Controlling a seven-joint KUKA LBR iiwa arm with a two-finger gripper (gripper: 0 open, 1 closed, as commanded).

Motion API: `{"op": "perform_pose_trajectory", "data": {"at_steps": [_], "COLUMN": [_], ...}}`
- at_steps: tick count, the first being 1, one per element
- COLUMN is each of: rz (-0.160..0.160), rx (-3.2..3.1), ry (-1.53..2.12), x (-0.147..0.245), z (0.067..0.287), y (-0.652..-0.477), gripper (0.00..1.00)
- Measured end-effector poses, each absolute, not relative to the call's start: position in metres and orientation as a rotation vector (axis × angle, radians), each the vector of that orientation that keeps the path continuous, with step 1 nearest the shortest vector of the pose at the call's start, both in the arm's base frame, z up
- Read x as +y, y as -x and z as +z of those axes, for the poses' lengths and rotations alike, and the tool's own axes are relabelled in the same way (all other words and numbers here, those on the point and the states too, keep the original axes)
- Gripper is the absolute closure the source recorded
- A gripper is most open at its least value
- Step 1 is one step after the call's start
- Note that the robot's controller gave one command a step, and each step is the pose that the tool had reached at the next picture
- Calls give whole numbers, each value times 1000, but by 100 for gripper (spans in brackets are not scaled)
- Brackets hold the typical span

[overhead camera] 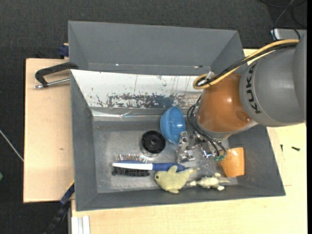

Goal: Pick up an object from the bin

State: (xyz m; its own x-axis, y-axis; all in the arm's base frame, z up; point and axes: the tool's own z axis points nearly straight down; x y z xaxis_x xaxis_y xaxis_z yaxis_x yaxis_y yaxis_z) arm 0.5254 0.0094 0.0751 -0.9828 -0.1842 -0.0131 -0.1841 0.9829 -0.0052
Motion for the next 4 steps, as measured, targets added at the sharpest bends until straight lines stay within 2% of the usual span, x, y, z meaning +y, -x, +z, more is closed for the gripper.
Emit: {"op": "perform_pose_trajectory", "data": {"at_steps": [1,2,3,4], "rz": [0,2,7,11], "rx": [3131,3049,3110,3118], "ry": [290,722,372,77], "x": [10,71,124,131], "z": [72,100,158,94], "y": [-521,-504,-497,-508], "gripper": [0,0,0,0]}}
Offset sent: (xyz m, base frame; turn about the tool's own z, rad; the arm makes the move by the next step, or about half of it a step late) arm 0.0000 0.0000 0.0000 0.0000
